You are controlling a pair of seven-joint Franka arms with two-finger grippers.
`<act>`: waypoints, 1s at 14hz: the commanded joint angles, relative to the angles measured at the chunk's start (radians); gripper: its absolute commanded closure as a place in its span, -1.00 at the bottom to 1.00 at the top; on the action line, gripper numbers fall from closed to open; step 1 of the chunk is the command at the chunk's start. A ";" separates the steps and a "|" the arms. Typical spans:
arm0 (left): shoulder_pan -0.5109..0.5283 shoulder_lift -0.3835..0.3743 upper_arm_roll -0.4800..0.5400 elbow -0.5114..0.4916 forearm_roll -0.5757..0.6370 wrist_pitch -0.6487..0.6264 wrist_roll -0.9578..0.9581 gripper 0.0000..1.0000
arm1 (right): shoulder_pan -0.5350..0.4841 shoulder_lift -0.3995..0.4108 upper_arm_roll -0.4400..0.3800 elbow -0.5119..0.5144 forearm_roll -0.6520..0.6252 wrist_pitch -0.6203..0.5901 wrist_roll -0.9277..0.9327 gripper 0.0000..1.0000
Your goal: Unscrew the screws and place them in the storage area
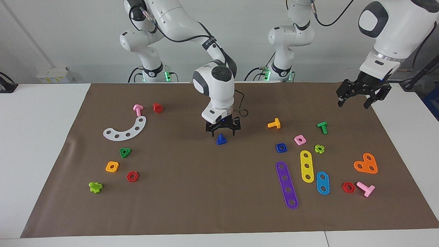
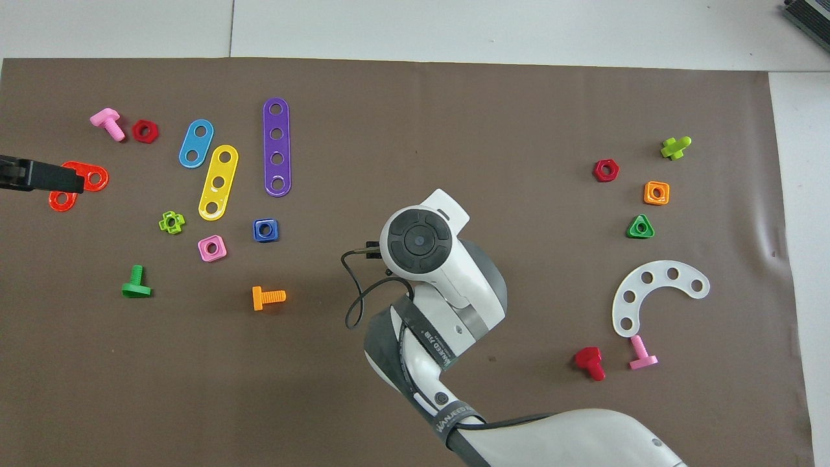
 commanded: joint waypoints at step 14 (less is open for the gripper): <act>-0.003 -0.053 -0.016 0.047 -0.004 -0.224 -0.048 -1.00 | 0.003 -0.013 -0.005 -0.093 -0.013 0.095 0.002 0.19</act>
